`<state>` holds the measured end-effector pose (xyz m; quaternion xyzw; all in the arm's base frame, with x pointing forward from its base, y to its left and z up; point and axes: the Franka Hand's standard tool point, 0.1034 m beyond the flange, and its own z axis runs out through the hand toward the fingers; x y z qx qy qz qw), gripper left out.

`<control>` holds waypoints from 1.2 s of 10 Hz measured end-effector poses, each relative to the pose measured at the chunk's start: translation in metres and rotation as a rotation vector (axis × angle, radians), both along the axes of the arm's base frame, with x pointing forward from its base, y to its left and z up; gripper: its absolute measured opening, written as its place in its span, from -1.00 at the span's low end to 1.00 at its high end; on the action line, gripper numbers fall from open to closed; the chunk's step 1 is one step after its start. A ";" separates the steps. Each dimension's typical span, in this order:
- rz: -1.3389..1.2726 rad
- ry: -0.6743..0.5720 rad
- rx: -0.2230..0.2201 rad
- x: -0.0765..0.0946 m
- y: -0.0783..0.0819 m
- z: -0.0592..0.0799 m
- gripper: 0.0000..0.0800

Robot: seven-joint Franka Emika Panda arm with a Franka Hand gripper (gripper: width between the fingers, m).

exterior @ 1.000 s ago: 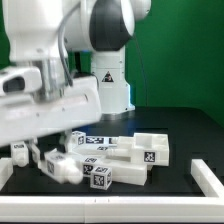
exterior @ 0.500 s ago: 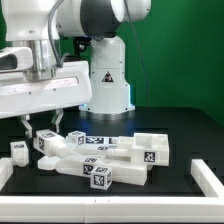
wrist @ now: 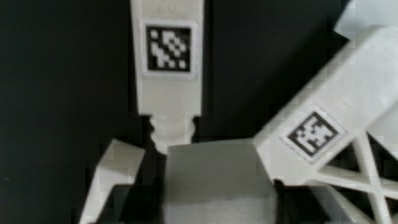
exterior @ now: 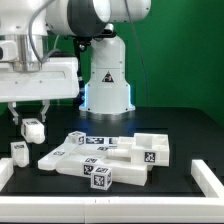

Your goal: Assemble chair

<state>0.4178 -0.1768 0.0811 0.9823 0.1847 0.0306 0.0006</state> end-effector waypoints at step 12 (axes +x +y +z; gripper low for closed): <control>-0.171 0.115 0.049 -0.072 0.004 -0.046 -0.10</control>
Offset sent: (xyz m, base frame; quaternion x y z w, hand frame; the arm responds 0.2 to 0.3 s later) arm -0.0567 0.0002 -0.0261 0.0452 -0.0250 0.1349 0.9895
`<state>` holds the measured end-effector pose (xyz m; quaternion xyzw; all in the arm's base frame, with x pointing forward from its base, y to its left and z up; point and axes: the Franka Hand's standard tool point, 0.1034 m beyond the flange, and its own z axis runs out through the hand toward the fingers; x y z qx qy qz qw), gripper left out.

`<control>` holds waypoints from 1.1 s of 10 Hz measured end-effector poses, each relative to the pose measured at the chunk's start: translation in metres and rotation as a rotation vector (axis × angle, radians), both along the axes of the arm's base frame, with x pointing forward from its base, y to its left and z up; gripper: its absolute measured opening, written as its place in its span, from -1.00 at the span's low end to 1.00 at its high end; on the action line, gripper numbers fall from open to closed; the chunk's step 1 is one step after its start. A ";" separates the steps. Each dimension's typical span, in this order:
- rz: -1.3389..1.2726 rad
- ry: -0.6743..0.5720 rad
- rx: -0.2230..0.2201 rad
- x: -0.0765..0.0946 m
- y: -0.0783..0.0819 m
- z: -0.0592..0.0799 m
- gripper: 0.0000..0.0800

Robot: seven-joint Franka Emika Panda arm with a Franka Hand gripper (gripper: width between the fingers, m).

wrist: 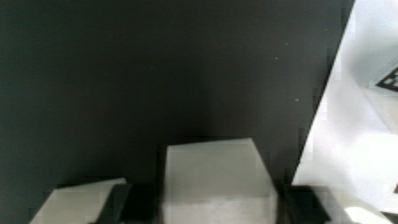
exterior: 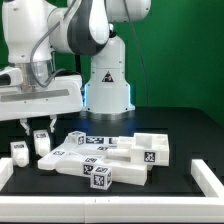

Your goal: Assemble chair

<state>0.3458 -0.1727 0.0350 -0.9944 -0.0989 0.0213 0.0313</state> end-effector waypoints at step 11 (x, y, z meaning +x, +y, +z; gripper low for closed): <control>0.166 -0.054 -0.004 0.132 0.084 0.044 0.62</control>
Offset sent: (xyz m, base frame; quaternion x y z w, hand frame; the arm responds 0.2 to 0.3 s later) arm 0.0093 0.0015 0.0251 -0.0353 -0.0103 -0.0106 0.9993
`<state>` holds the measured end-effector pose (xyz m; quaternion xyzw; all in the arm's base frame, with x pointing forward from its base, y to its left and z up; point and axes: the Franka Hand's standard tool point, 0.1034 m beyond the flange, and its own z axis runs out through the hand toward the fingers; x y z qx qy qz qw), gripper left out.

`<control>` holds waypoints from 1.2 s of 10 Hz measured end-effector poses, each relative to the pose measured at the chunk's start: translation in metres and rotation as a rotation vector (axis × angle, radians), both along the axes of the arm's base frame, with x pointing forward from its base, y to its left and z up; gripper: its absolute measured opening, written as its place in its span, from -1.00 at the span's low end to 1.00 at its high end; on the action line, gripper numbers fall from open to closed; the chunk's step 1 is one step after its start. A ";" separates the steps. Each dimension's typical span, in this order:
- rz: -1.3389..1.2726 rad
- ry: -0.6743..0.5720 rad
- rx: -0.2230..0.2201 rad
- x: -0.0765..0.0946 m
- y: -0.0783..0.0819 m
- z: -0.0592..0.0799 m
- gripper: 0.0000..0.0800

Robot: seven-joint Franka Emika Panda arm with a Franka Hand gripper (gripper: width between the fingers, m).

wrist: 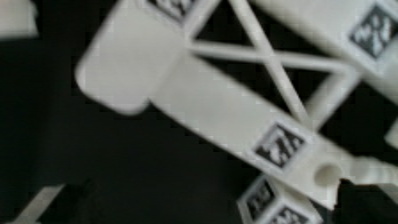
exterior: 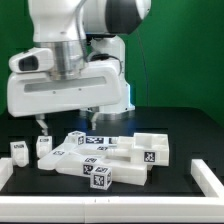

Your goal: Assemble chair

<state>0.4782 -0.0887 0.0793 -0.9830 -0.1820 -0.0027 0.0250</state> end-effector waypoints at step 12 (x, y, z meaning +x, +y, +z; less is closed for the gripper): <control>-0.317 0.014 0.009 0.076 0.040 -0.023 0.62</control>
Offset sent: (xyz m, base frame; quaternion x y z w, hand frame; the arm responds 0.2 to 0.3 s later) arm 0.0000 0.0000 0.0000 0.0000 0.0000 0.0000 1.0000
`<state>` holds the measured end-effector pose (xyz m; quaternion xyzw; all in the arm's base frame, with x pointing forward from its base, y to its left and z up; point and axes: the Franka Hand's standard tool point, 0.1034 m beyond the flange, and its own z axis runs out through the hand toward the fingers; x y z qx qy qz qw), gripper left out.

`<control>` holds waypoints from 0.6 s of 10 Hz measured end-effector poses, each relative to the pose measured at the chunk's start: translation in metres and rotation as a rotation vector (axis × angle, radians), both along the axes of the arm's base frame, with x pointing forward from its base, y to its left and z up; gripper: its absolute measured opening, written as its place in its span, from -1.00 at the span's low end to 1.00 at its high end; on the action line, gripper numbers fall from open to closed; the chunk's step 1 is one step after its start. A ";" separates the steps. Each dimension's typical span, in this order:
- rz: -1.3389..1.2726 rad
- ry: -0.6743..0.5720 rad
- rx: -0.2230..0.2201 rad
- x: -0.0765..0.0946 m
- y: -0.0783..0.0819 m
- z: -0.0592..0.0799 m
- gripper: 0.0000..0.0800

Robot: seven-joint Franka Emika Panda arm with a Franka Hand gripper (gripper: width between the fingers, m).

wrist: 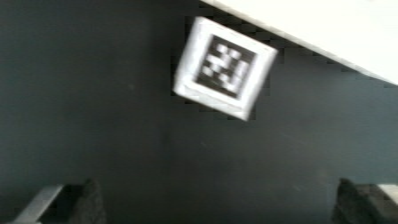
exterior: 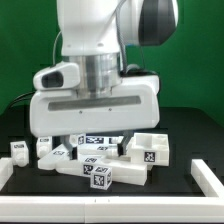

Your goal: Assemble chair

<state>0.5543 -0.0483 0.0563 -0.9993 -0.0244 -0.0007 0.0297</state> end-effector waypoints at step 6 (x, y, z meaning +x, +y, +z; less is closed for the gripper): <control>-0.087 0.056 0.001 -0.018 0.010 -0.047 0.62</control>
Offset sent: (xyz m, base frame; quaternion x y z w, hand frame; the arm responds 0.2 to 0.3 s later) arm -0.0156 0.0104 -0.0302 0.0082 -0.0043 0.0774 0.9970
